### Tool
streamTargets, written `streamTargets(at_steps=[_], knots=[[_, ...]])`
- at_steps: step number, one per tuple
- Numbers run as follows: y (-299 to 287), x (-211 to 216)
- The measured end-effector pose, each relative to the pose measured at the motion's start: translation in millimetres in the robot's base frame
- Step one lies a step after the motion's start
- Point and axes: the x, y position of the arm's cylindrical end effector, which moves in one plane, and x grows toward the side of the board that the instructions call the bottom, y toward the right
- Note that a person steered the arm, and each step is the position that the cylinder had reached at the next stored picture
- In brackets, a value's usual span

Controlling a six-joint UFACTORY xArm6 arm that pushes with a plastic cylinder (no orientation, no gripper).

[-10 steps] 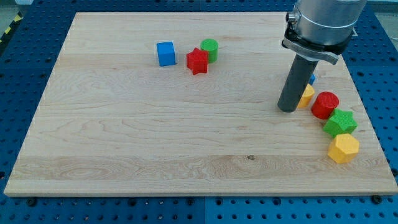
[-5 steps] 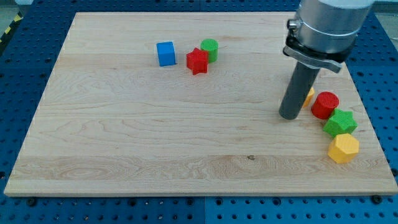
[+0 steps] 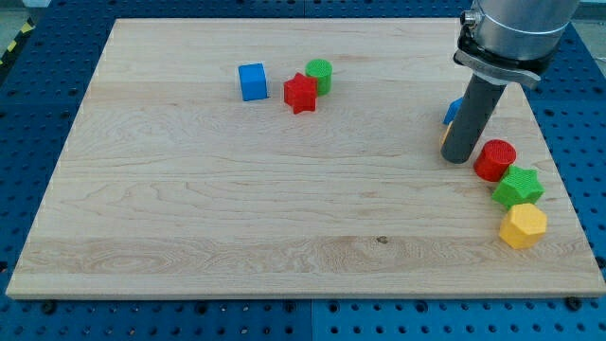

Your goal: Push the yellow heart above the red circle

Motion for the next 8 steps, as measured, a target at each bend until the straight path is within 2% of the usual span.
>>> streamTargets(at_steps=[1, 2, 3, 4, 8], knots=[[5.7, -4.6], [-20.8, -17.8], [-42.6, -52.8], [-43.0, -64.6], [6.1, -36.2]])
